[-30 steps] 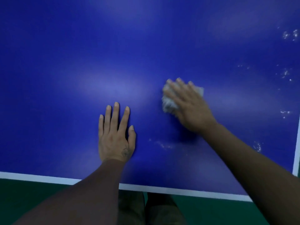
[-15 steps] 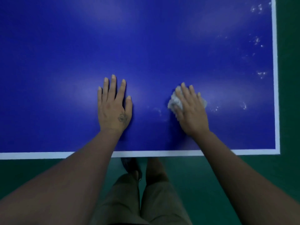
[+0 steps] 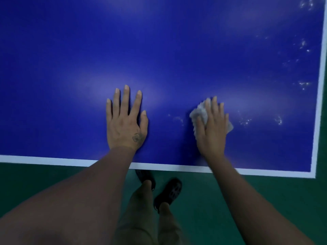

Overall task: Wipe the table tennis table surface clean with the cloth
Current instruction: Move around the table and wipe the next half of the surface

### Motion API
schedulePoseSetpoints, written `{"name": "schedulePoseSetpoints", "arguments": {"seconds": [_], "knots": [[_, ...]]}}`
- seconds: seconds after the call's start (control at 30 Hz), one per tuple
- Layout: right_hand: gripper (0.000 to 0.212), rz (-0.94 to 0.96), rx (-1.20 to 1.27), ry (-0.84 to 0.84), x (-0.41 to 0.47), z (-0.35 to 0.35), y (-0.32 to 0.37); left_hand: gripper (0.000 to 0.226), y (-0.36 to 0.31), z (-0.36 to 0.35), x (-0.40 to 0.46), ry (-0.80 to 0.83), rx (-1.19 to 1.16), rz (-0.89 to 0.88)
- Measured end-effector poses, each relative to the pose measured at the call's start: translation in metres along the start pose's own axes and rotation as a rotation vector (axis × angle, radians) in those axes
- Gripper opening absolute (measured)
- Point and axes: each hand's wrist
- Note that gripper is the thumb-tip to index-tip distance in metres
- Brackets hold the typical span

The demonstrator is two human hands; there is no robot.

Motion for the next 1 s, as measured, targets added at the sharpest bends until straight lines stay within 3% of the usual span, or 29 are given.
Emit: {"name": "schedulePoseSetpoints", "arguments": {"seconds": [0.07,0.23,0.37,0.47,0.57,0.63,0.77,1.0], "knots": [[0.062,0.054,-0.085,-0.036,0.048,-0.003,0.005,0.062,0.001,-0.002,0.001,-0.018,-0.002,-0.002],[0.059,0.428,-0.195,-0.005,0.109,-0.027,0.031,0.060,0.002,-0.005,0.001,-0.085,-0.002,-0.013],[0.056,0.660,-0.185,0.074,0.034,-0.038,0.034,0.059,0.001,-0.006,0.001,-0.088,-0.016,-0.010],[0.059,0.815,-0.123,0.252,-0.055,-0.038,0.029,0.060,0.000,-0.005,0.001,-0.080,-0.014,-0.007],[0.062,1.006,-0.179,0.395,-0.061,-0.033,0.023,0.059,0.000,-0.004,0.001,-0.076,-0.015,-0.004],[0.062,0.953,-0.180,0.337,-0.028,-0.030,0.019,0.059,0.000,-0.004,0.001,-0.069,-0.018,0.001],[0.066,0.635,-0.187,0.157,-0.006,-0.022,0.008,0.057,-0.001,-0.004,0.000,-0.090,-0.033,0.001],[0.072,0.949,-0.153,0.457,-0.084,-0.017,0.011,0.057,0.000,-0.004,0.000,-0.090,-0.025,0.008]]}}
Point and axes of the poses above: each hand's wrist, its own x-axis towards the middle knuckle, its own z-axis out of the back of the hand, y = z × x, and after that the axes turned 6 degrees about z, right-handed
